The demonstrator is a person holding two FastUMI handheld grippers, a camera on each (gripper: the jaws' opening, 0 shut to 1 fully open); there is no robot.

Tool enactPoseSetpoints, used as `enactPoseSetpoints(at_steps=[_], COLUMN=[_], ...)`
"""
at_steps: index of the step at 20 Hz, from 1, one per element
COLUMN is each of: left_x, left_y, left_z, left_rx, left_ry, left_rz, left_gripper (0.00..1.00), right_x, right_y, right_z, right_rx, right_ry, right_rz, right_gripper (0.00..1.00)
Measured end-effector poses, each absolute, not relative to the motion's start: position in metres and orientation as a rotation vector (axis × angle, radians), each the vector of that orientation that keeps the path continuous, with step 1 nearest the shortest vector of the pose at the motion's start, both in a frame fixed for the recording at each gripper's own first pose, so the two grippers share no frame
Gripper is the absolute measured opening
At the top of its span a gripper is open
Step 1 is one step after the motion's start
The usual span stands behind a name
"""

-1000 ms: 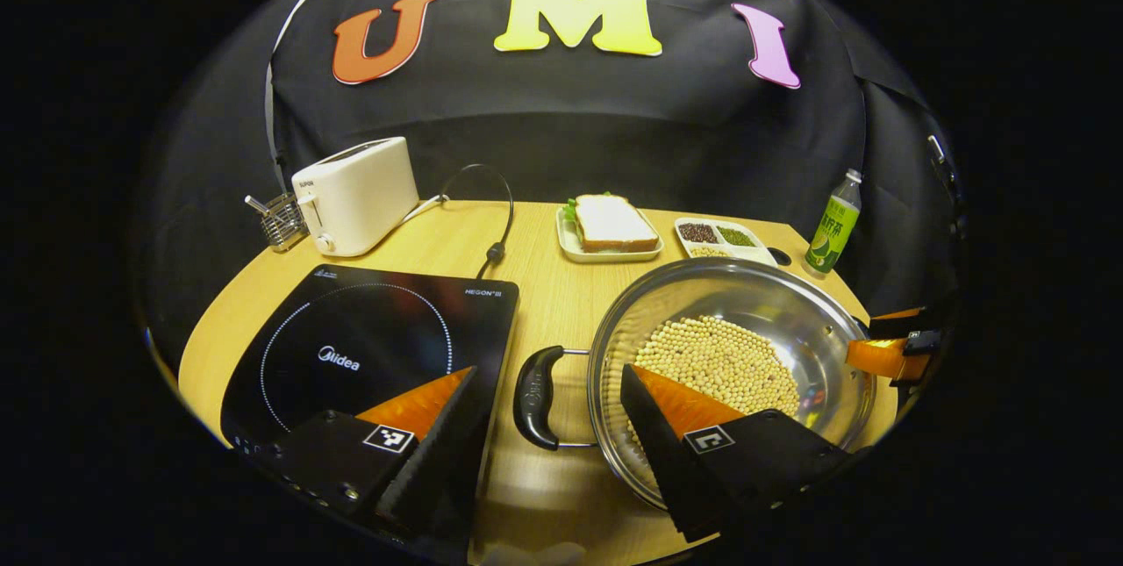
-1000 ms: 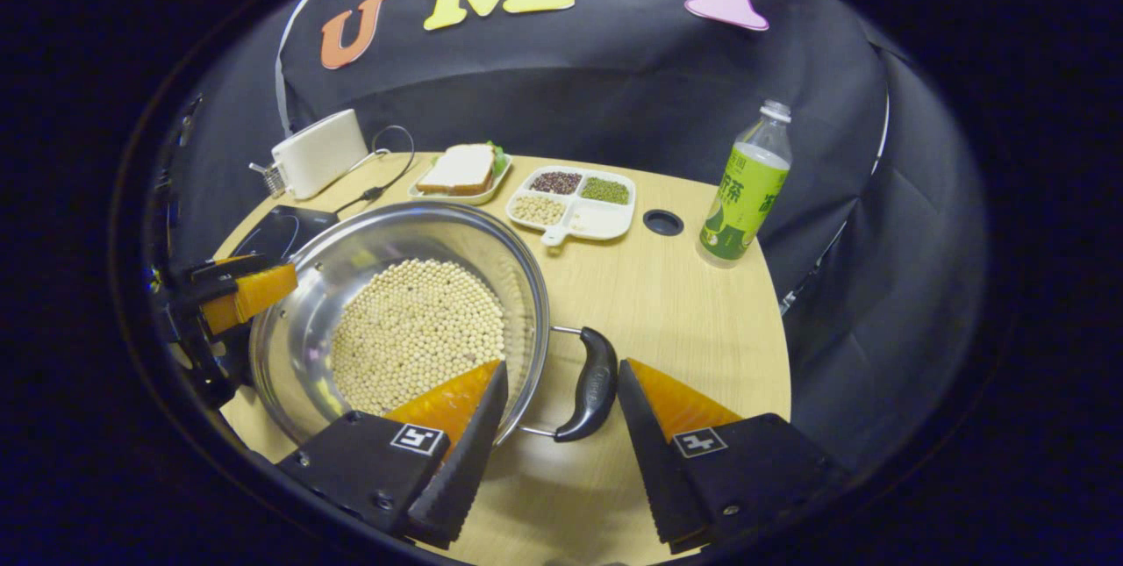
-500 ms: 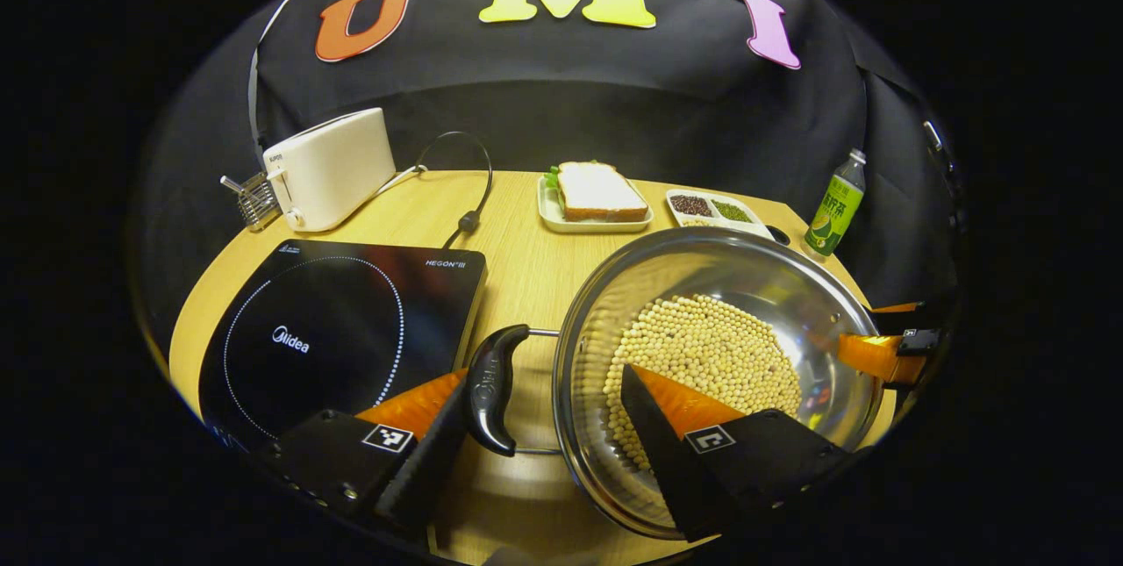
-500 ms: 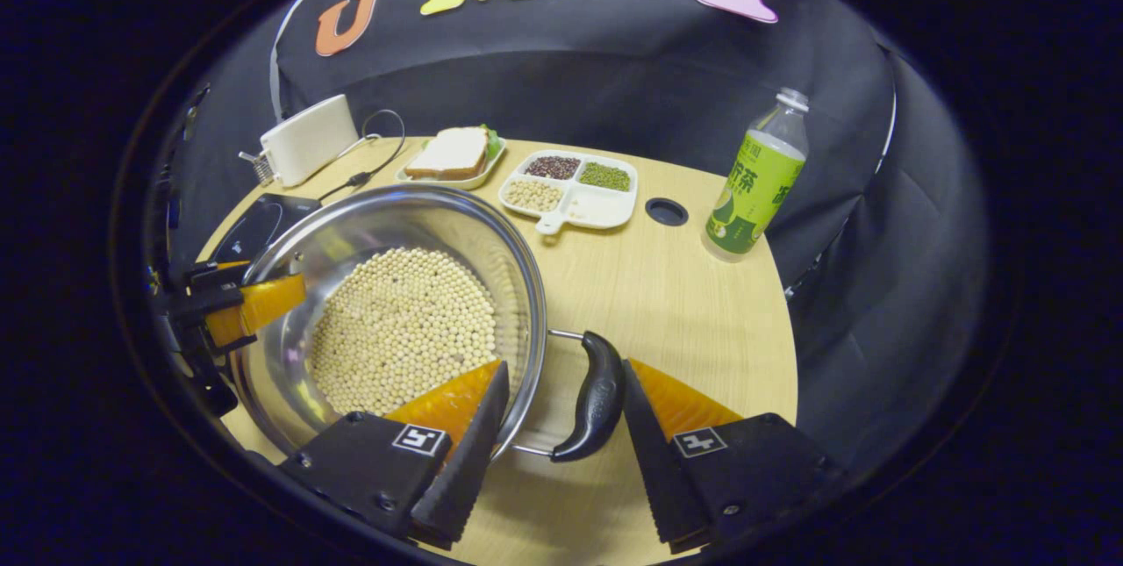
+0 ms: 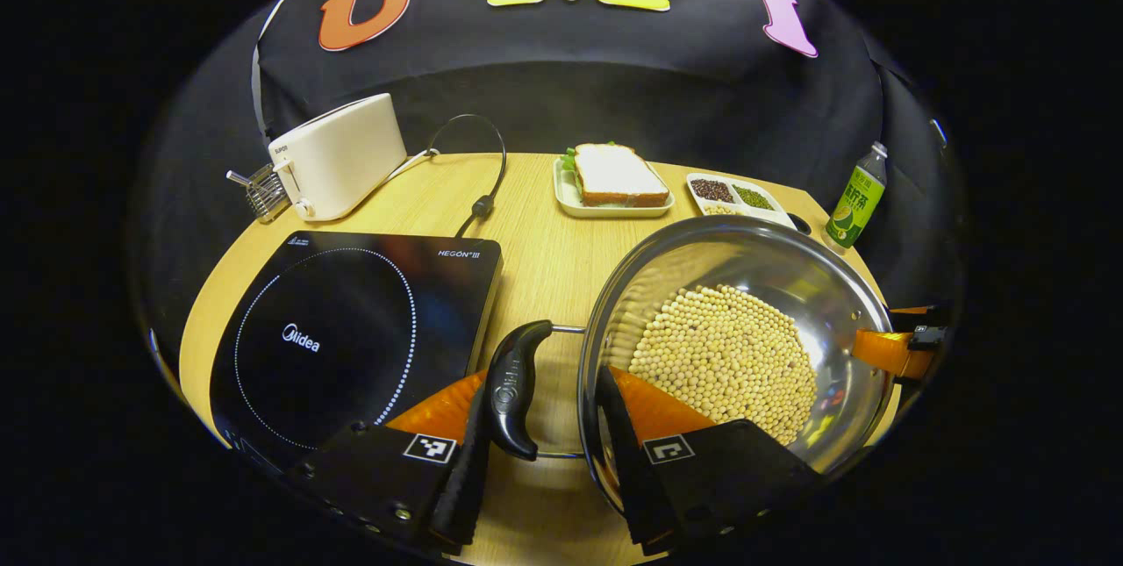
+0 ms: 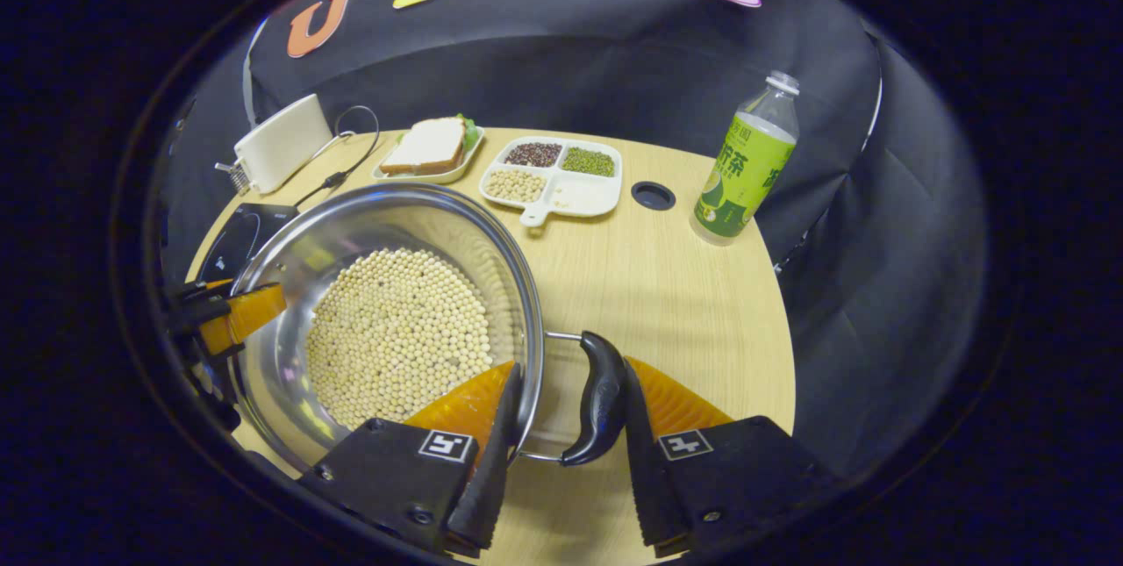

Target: First push the handle of the pot to place it horizontally, then grasp the pot with both hands and set it on the induction cooktop.

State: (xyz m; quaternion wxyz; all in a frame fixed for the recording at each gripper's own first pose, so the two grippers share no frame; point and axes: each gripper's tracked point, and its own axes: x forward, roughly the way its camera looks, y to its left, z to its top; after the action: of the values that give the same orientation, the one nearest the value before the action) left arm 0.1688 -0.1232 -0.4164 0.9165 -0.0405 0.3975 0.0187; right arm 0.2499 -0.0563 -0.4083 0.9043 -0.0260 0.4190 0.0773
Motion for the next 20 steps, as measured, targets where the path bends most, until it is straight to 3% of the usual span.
enactPoseSetpoints(at_steps=[4,20], left_x=[0.167,0.155], left_y=[-0.124,-0.094], left_z=[-0.414,-0.361], left_rx=[-0.114,-0.083], left_ry=[0.829,0.761], left_rz=[0.041,-0.004], left_gripper=[0.58,0.57], right_x=[0.246,0.21], right_y=[-0.055,-0.031], right_z=[-0.407,-0.354], right_rx=[-0.05,0.001], right_ry=[0.864,0.795], right_rz=[0.156,0.125], right_gripper=[0.56,0.55])
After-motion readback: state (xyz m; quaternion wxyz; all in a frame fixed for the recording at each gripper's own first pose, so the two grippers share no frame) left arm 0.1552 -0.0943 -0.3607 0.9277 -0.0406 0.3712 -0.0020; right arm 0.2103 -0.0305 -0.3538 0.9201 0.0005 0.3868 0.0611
